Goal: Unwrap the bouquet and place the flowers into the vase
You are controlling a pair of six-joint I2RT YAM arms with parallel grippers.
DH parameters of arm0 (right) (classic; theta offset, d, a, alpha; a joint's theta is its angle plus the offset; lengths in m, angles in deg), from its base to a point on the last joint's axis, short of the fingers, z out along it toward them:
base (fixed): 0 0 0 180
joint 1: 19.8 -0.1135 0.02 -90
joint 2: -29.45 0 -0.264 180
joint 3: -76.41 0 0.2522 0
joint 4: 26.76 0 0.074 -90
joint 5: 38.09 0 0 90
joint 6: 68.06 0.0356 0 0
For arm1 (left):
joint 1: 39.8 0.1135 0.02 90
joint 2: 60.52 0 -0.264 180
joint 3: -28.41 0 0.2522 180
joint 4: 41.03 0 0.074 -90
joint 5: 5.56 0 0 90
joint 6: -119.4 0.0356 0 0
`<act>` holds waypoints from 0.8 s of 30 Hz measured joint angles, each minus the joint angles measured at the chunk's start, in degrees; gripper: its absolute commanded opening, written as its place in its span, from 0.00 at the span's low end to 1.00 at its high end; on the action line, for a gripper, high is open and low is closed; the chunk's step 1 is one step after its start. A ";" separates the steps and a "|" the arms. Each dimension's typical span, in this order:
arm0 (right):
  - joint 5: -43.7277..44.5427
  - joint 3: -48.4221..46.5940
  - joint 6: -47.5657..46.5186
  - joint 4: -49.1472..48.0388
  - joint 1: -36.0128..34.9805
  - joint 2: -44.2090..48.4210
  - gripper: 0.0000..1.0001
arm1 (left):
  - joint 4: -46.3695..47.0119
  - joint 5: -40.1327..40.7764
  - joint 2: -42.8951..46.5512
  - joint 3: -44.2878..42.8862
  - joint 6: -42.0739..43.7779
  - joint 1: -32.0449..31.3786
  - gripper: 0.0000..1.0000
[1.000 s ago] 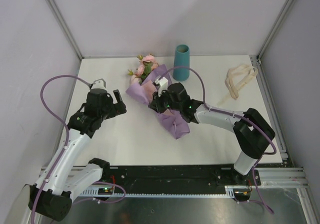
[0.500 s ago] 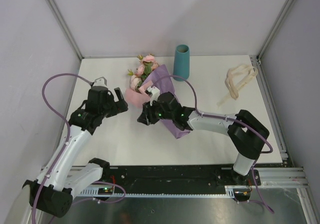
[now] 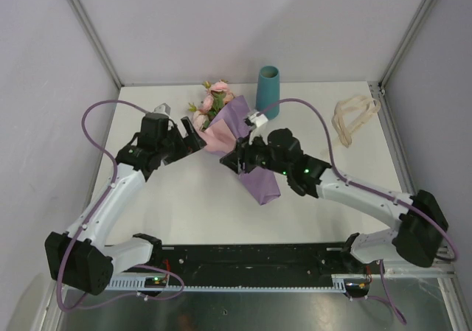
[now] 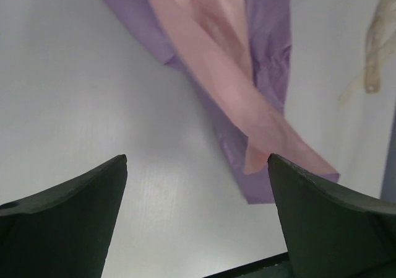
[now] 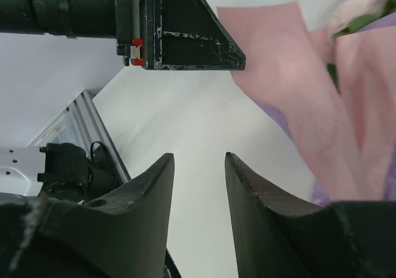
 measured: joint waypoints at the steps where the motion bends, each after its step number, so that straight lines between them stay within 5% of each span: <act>1: 0.70 0.57 -0.35 0.20 0.33 1.46 0.45 | 1.36 -1.09 -0.74 -0.24 -0.85 0.00 1.00; 4: 2.73 2.97 -1.46 0.59 2.08 5.70 0.45 | 4.61 -2.97 -2.82 -0.31 -3.10 -0.26 0.99; 8: 4.00 6.64 -2.32 0.87 4.61 8.70 0.45 | 6.51 -3.23 -5.05 -0.28 -5.27 -0.81 0.83; 17: 5.16 12.13 -1.27 2.12 11.91 9.88 0.44 | 7.32 -0.72 -6.14 -0.28 -5.97 -0.79 0.07; 24: 5.53 14.05 2.82 1.22 15.21 7.91 0.45 | 2.67 5.25 -4.79 -0.11 -2.29 -0.26 0.00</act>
